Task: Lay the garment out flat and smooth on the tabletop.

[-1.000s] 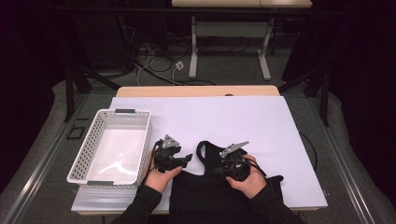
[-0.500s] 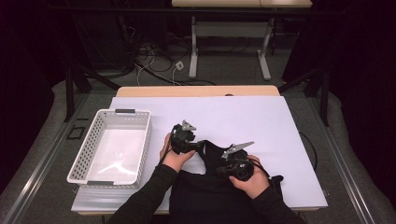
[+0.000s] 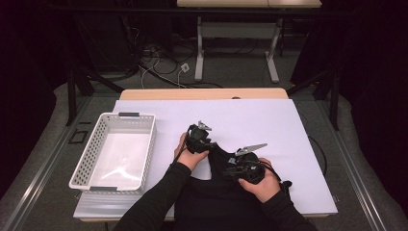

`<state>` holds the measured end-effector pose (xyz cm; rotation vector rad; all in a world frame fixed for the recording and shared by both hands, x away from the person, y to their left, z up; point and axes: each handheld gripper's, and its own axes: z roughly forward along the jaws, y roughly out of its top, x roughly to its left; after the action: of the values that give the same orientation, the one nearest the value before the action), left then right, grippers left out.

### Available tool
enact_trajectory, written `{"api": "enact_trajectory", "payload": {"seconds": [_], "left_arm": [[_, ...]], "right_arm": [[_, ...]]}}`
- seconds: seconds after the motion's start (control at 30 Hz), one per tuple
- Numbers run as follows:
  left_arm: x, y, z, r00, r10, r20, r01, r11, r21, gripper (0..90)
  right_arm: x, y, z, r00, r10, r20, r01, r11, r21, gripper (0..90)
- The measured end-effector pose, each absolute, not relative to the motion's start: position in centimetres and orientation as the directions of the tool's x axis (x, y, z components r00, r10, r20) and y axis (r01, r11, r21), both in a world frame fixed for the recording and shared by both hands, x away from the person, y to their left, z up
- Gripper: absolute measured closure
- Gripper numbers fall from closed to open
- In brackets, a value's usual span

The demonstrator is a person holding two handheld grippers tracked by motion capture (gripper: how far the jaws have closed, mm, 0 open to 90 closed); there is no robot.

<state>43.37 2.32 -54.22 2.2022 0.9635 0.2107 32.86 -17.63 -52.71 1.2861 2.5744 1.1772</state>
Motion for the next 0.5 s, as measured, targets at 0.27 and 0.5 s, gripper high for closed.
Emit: {"api": "enact_trajectory", "payload": {"seconds": [0.27,0.5], "left_arm": [[44.1,1.7,-54.6,0.699,0.701,-0.14,0.591,-0.455,0.666,68.4],[44.4,1.5,-55.1,0.691,0.705,-0.161,0.612,-0.451,0.65,75.1]], "right_arm": [[33.8,-19.8,-51.7,-0.617,0.732,0.29,0.674,0.3,0.675,69.4],[35.2,-22.4,-51.2,-0.56,0.779,0.282,0.683,0.241,0.69,70.0]]}}
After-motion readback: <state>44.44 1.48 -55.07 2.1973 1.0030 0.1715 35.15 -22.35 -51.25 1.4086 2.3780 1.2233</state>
